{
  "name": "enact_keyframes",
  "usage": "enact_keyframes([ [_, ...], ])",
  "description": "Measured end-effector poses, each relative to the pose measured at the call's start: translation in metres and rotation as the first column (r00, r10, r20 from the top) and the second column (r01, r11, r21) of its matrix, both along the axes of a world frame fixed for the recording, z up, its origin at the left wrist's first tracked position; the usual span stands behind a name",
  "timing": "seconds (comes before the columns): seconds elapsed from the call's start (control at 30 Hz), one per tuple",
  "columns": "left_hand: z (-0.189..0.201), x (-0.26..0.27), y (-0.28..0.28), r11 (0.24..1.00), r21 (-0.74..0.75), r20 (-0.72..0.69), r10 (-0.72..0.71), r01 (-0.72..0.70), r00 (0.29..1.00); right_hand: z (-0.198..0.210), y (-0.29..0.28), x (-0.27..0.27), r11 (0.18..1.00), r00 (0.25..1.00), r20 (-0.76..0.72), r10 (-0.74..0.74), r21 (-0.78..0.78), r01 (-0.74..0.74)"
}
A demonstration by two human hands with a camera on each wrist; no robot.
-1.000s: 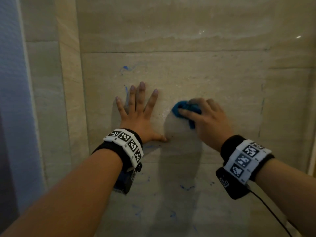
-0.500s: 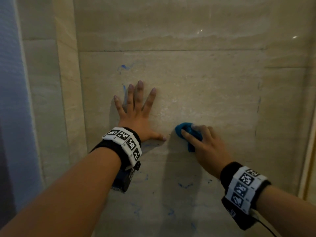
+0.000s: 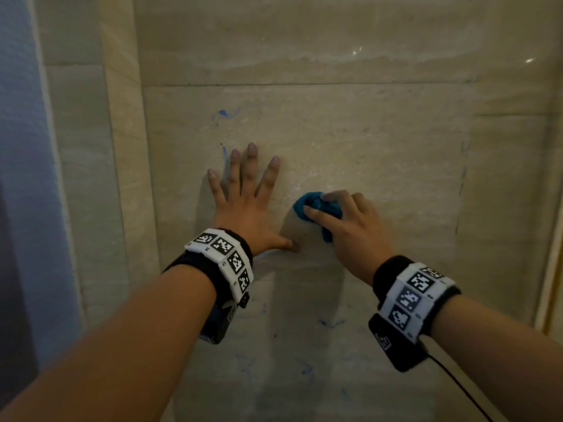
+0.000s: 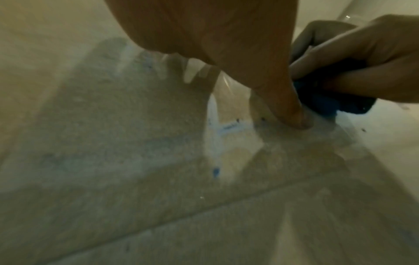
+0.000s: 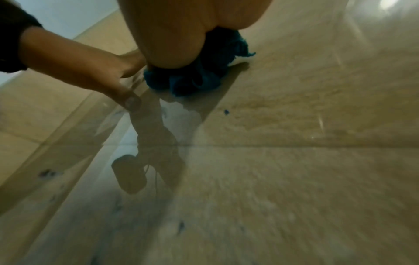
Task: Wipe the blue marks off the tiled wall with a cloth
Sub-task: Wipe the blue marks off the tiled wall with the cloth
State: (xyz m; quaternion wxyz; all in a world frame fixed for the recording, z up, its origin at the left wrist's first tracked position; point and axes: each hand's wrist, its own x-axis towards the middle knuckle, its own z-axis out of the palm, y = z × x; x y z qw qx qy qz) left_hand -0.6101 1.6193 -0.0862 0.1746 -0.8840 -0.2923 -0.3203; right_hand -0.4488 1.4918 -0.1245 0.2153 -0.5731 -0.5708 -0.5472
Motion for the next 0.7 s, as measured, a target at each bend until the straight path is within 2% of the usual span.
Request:
enact_keyframes([
  [0.1, -0.013, 0.002, -0.003, 0.998, 0.051, -0.026, -0.026, 0.027, 0.999, -0.013, -0.001, 0.006, 0.994, 0.997, 0.073, 0.024, -0.106, -0.016],
  [0.2, -0.024, 0.005, -0.003, 0.998, 0.037, -0.068, -0.049, 0.052, 0.996, -0.032, -0.008, 0.01, 0.982, 0.993, 0.114, 0.025, -0.189, -0.003],
  [0.33, -0.024, 0.007, -0.002, 0.999, 0.022, -0.072, -0.034, 0.036, 0.997, -0.043, -0.022, 0.021, 0.97, 0.981, 0.192, -0.008, -0.236, 0.055],
  [0.4, -0.024, 0.007, -0.002, 0.999, 0.023, -0.075, -0.038, 0.04, 0.996, -0.035, -0.025, 0.029, 0.983, 0.981, 0.194, -0.032, -0.17, 0.065],
  [0.5, -0.023, 0.007, -0.002, 0.999, 0.018, -0.077, -0.042, 0.044, 0.996, -0.018, -0.032, 0.036, 0.997, 0.996, 0.059, -0.062, 0.039, 0.06],
  [0.57, -0.023, 0.007, -0.002, 0.999, 0.02, -0.076, -0.039, 0.041, 0.996, -0.013, -0.037, 0.041, 0.986, 0.994, -0.02, -0.104, 0.131, 0.106],
  [0.7, -0.024, 0.008, -0.002, 0.999, 0.025, -0.067, -0.044, 0.046, 0.997, -0.027, -0.046, 0.044, 0.97, 0.983, -0.091, -0.161, 0.17, 0.175],
])
